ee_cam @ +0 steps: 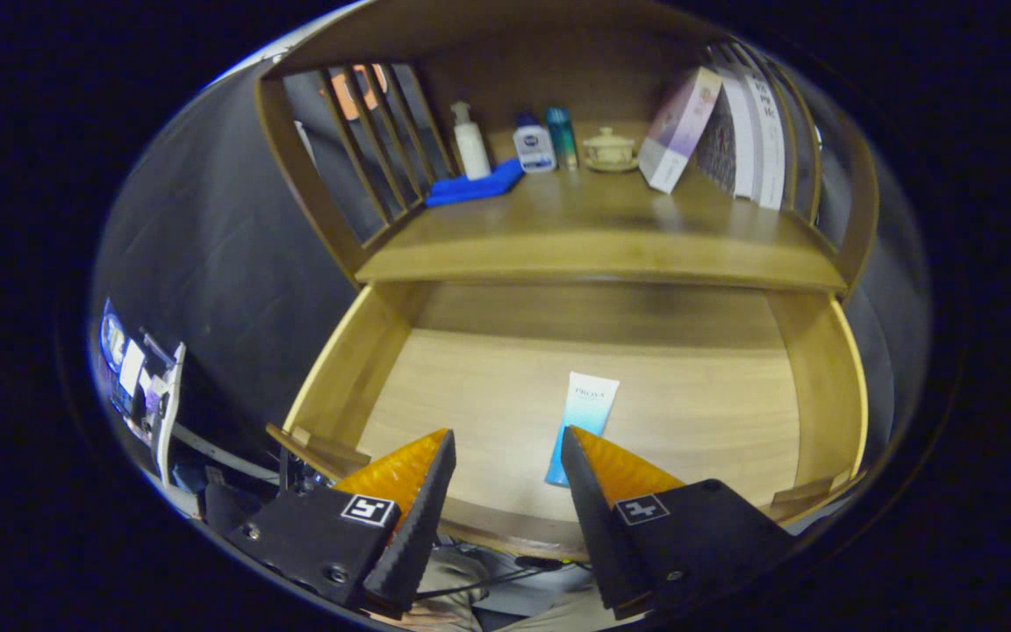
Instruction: Pull open the drawer, take out the items inside it, and place them on the countertop above the cabinet.
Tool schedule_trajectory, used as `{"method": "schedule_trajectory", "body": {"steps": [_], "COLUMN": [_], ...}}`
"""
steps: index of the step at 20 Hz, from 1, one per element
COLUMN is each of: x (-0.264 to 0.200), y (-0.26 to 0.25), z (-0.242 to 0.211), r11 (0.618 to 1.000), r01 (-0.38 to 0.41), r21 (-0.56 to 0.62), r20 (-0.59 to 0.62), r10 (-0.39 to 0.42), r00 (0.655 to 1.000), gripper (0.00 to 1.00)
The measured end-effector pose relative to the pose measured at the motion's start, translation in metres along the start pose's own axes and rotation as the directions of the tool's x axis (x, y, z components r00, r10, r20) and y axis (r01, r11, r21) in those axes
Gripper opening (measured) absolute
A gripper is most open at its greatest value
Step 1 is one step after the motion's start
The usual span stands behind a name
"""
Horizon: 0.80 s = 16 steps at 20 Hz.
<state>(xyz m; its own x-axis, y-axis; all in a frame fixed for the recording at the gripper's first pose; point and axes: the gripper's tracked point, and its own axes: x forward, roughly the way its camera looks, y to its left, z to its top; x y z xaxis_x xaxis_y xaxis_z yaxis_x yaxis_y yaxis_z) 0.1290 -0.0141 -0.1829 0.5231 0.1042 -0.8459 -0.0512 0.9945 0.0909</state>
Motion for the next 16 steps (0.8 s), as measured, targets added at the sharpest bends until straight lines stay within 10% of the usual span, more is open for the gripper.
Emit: {"method": "schedule_trajectory", "body": {"steps": [16], "x": [0.074], "y": [-0.047], "z": [-0.028], "r11": [0.986], "r01": [0.167], "r21": [-0.003], "r20": [-0.321], "r10": [-0.159], "r00": [0.934], "gripper": [0.73]}}
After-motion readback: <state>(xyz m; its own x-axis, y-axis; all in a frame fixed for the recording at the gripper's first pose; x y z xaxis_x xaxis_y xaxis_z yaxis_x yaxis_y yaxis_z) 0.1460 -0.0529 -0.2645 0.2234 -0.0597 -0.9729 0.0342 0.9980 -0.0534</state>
